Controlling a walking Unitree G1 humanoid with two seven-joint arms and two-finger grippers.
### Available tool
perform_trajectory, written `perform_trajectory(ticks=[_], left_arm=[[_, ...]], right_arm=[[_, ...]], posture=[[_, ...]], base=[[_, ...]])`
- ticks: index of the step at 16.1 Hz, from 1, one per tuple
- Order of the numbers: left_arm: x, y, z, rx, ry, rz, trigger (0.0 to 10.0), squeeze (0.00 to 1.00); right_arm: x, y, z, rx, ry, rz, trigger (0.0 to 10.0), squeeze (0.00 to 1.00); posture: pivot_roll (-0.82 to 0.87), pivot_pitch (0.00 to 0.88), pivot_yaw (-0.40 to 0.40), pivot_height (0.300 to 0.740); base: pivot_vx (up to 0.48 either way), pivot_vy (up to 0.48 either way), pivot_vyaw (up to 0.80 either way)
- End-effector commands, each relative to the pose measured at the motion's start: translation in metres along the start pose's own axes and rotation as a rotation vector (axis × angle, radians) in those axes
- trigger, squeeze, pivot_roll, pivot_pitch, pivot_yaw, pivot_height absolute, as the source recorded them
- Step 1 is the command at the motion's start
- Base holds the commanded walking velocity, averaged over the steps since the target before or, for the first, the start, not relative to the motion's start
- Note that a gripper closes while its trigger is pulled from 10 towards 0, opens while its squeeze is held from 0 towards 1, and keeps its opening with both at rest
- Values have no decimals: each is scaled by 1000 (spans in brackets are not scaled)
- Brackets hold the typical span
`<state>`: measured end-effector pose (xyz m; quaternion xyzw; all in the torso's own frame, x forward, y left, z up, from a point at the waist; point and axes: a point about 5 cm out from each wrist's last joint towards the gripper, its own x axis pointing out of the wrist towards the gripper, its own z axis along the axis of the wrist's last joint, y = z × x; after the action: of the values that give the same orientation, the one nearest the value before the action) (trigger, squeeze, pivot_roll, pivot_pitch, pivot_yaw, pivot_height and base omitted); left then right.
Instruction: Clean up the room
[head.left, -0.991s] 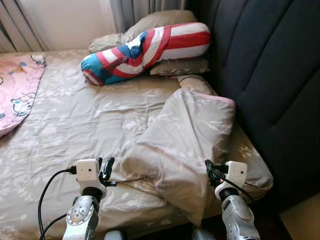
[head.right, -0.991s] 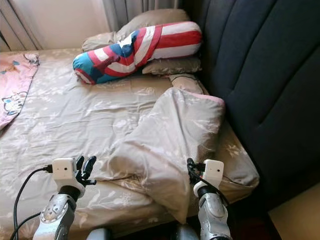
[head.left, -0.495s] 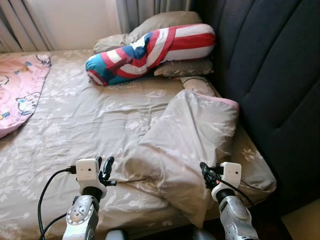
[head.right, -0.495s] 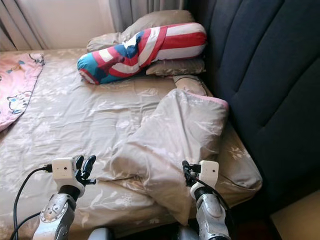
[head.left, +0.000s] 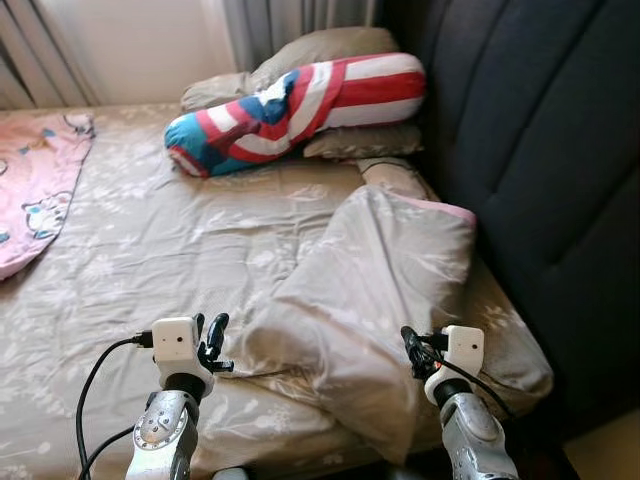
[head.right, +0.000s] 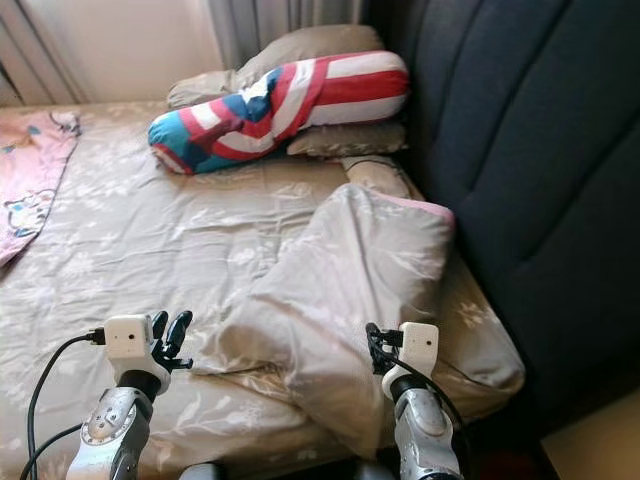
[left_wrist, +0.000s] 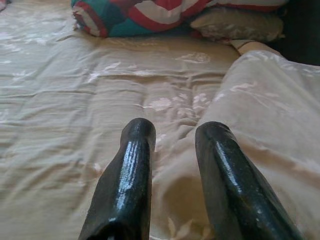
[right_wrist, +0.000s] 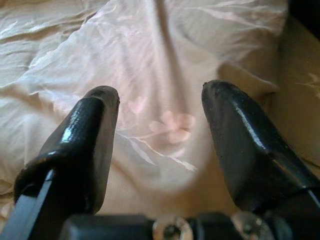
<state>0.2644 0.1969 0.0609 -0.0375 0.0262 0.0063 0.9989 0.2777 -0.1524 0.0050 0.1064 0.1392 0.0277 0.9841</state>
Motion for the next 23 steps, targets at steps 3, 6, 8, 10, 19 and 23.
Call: perform_trajectory(ticks=[3,6,8,10,19,23], left_arm=[[1,-1,4,3,-16,3,10000,0],[1,-2,4,1,-17,-3,10000,0],[1,-2,5,0,-16,-4,10000,0],[0,-2,5,1,-17,-6,10000,0],[-12,8,14,33,-21,-12,10000,0],[-23,14,14,52,7,-9,10000,0]], right_arm=[[2,1,-2,-3,25,11,10000,0],[4,2,-4,-17,59,11,10000,820],[8,0,-3,-2,79,-21,10000,1000],[14,-6,1,43,115,-82,10000,1000],[28,-18,13,184,217,-196,10000,1000],[24,-24,7,183,253,-244,10000,1000]], posture=[[-1,81,-51,651],[2,83,-50,651],[6,86,-48,651],[14,90,-45,651],[70,134,-14,651],[85,181,6,651]], base=[[274,0,0],[0,0,0],[0,0,0],[0,0,0],[0,0,0],[0,0,0]])
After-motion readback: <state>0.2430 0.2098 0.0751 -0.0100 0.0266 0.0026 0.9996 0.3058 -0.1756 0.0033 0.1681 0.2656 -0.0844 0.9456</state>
